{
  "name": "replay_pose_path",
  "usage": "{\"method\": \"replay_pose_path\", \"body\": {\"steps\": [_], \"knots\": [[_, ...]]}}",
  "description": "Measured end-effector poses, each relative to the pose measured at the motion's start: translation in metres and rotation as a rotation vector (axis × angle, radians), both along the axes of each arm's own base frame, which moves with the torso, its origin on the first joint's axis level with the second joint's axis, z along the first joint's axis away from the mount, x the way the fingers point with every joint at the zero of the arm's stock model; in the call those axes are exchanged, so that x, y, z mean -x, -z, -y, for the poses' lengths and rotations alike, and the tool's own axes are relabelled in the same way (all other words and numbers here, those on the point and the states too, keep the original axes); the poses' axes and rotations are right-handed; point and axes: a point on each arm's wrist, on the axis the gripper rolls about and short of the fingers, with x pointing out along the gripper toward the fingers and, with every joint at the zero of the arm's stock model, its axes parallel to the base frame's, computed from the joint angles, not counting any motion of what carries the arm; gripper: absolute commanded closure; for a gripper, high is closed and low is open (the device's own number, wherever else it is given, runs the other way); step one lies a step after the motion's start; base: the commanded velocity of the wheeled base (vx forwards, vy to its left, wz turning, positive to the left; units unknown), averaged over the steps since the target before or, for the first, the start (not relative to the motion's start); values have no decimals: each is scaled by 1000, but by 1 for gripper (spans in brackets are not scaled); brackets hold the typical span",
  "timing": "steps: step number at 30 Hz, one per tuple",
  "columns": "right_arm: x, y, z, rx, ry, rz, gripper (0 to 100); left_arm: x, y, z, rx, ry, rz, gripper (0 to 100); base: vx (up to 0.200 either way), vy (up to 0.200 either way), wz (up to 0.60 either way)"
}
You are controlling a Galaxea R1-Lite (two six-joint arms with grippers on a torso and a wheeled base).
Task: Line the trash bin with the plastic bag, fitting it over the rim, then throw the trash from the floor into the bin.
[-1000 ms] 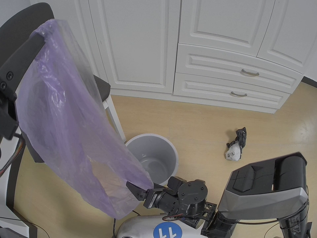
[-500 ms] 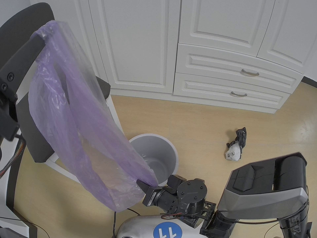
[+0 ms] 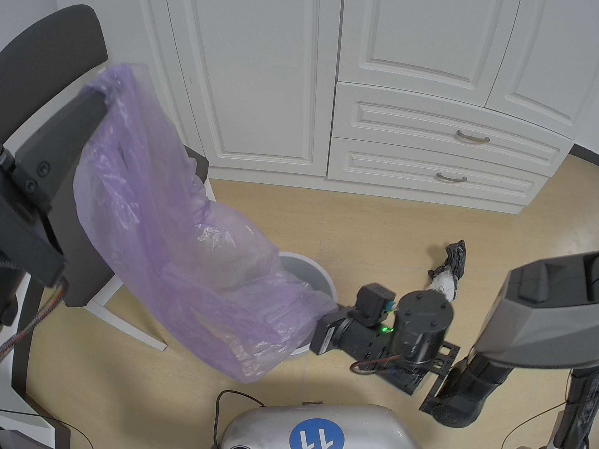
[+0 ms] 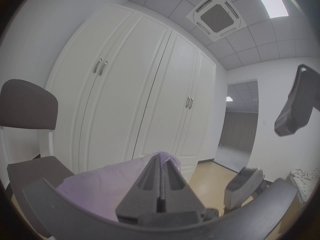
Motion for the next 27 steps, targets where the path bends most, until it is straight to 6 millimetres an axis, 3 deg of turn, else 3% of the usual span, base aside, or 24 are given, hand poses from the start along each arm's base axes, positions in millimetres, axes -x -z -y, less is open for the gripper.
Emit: {"method": "replay_pose_path", "body": {"steps": [4, 10, 18, 23, 27], "knots": [[-2, -27, 23, 26, 46, 69, 100, -3, 8, 3, -61, -12, -44, 100, 0, 0, 0], [4, -58, 62, 216, 113, 57, 100, -11, 21, 7, -152, -39, -107, 100, 0, 0, 0], [36, -107, 118, 410, 202, 136, 100, -29, 51, 13, -324, -118, -198, 100, 0, 0, 0], [51, -120, 136, 486, 287, 212, 100, -40, 80, 13, -464, -215, -254, 100, 0, 0, 0], [60, -121, 143, 526, 305, 240, 100, -45, 90, 11, -509, -261, -283, 100, 0, 0, 0]]}}
